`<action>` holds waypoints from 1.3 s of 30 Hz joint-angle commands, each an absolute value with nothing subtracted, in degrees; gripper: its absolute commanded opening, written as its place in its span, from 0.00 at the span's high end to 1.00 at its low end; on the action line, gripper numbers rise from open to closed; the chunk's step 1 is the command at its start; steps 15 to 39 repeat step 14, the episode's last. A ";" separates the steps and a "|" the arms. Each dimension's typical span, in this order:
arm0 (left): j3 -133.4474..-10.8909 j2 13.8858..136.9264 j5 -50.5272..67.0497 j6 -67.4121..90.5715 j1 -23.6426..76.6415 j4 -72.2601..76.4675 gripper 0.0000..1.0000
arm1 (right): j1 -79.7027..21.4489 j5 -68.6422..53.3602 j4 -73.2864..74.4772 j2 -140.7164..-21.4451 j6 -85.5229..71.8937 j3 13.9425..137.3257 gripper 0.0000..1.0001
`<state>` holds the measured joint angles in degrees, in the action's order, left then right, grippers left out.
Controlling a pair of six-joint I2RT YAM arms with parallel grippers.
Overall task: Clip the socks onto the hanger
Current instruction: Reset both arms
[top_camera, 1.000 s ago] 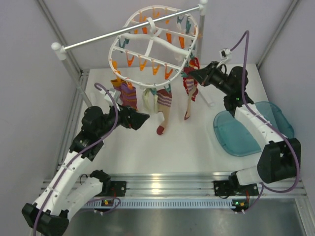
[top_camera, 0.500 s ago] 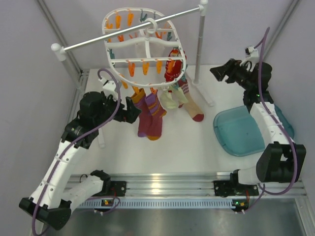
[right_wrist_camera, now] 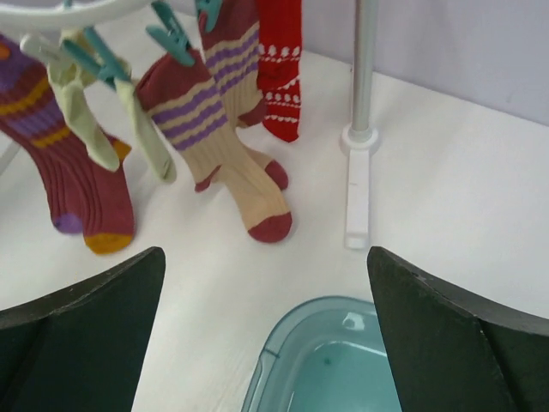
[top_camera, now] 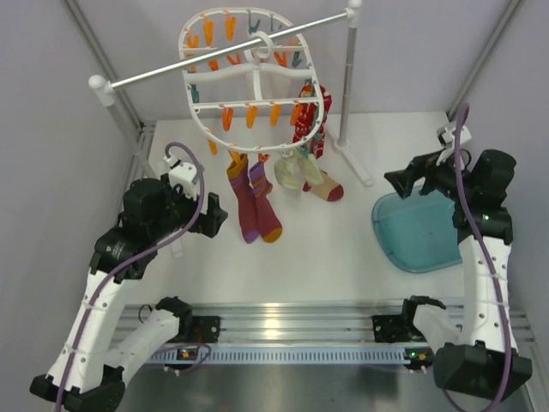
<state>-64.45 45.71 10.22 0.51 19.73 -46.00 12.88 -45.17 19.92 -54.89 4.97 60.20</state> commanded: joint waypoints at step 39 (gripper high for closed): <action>-60.91 38.15 2.20 -5.01 12.92 -46.06 0.02 | 12.83 -49.14 27.78 -39.90 9.95 47.90 0.00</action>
